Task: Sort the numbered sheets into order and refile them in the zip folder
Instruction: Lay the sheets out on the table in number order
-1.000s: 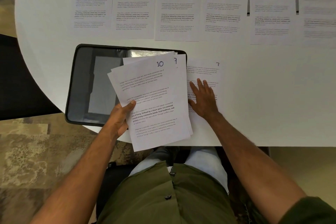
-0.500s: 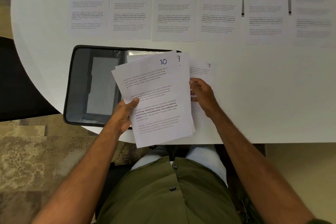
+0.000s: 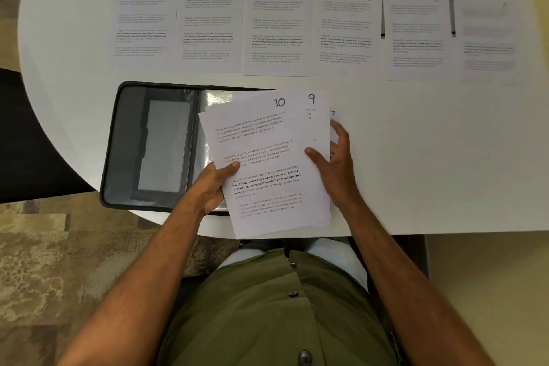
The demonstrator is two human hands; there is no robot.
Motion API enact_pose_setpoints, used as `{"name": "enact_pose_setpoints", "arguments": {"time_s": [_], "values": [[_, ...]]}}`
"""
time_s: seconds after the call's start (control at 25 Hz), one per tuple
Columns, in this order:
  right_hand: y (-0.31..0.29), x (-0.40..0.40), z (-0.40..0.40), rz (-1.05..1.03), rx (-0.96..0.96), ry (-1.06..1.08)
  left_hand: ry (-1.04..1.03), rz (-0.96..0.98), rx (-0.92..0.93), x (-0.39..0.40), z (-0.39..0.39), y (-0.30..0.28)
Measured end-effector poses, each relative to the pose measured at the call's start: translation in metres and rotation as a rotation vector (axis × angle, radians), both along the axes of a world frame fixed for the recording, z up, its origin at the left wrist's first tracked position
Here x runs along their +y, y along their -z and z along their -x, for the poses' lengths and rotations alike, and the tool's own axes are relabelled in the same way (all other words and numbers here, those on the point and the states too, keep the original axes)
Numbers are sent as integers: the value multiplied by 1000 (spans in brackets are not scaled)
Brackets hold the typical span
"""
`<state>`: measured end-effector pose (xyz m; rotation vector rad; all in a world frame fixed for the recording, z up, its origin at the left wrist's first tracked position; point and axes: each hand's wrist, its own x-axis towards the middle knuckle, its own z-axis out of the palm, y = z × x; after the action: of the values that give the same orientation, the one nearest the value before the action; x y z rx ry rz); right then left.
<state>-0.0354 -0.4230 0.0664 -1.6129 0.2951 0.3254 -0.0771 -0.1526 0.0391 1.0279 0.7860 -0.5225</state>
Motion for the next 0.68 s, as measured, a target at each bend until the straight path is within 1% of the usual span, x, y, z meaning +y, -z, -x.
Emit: {"name": "enact_pose_setpoints", "arguments": {"time_s": [0.04, 0.12, 0.2, 0.32, 0.52, 0.68], "values": [[-3, -1, 1, 35, -62, -7, -2, -4, -3, -2, 0, 0], [-4, -1, 1, 128, -117, -22, -8, -10, -10, -6, 0, -1], [-4, -2, 0, 168, -77, -31, -10, -9, -13, -9, -1, -2], [-5, -6, 1, 95, 32, -3, 2, -11, -19, -12, -2, -2], [3, -13, 2, 76, 70, 28, -7, -40, -27, -16, 0, -2], [-2, -17, 1, -36, 124, 100, 3, -57, -34, -23, 2, 0]]}}
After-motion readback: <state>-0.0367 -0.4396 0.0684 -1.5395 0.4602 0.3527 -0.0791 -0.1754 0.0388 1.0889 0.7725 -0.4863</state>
